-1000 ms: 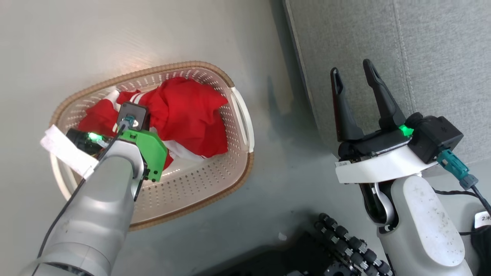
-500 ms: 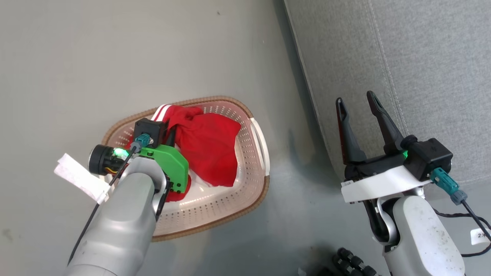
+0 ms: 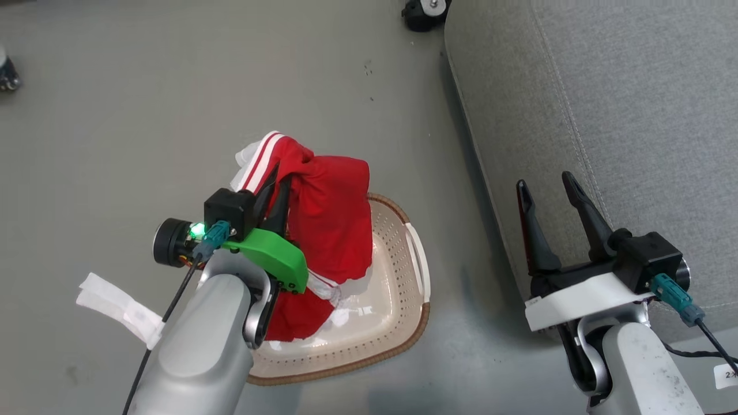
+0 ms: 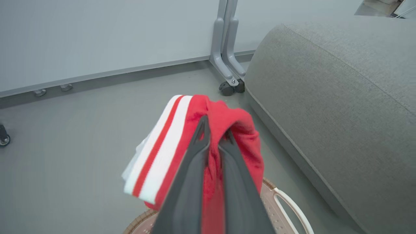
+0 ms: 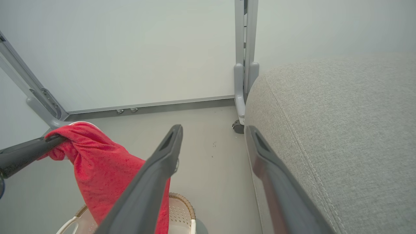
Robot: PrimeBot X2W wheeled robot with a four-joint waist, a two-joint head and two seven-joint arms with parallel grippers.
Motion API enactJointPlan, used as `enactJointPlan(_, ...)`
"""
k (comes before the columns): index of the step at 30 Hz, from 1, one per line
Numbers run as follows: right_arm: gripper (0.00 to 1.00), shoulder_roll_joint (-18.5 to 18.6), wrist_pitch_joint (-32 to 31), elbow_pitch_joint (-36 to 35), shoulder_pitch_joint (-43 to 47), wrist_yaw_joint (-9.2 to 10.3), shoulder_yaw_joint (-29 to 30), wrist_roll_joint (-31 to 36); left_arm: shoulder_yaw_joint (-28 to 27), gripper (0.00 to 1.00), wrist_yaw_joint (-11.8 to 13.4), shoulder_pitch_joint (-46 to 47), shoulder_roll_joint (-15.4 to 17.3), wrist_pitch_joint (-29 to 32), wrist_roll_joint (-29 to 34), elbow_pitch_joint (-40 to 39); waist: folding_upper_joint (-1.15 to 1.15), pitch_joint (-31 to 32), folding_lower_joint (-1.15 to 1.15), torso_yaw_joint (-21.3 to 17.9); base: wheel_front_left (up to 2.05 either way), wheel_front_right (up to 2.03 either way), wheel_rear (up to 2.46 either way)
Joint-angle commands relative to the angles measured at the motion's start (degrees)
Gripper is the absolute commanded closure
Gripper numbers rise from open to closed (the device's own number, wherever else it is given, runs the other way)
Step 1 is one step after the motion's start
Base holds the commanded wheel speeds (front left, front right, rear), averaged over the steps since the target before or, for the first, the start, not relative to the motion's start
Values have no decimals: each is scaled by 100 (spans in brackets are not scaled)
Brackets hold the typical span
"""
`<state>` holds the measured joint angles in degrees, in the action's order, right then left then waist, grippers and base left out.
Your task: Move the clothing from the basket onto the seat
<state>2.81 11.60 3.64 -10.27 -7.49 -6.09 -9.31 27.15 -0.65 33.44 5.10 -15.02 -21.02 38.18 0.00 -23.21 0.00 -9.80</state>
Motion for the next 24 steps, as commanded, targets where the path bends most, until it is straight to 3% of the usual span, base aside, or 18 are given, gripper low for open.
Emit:
enactJointPlan(1, 0, 17, -41, -41, 123, 0, 20, 56, -54, 100, -6, -182, 68, -21, 12, -232, 0, 394, 0, 225, 0, 0, 0)
enactJointPlan(15, 0, 16, -412, -303, 626, 0, -6, 127, -240, 100, -136, -981, 323, -22, 166, -2737, 0, 1164, 0, 426, 0, 0, 0)
enactJointPlan(24, 0, 16, -644, -498, 918, 0, -104, 149, -266, 100, -149, -1521, 373, -21, 149, -3827, 0, 1548, 0, 431, 0, 0, 0)
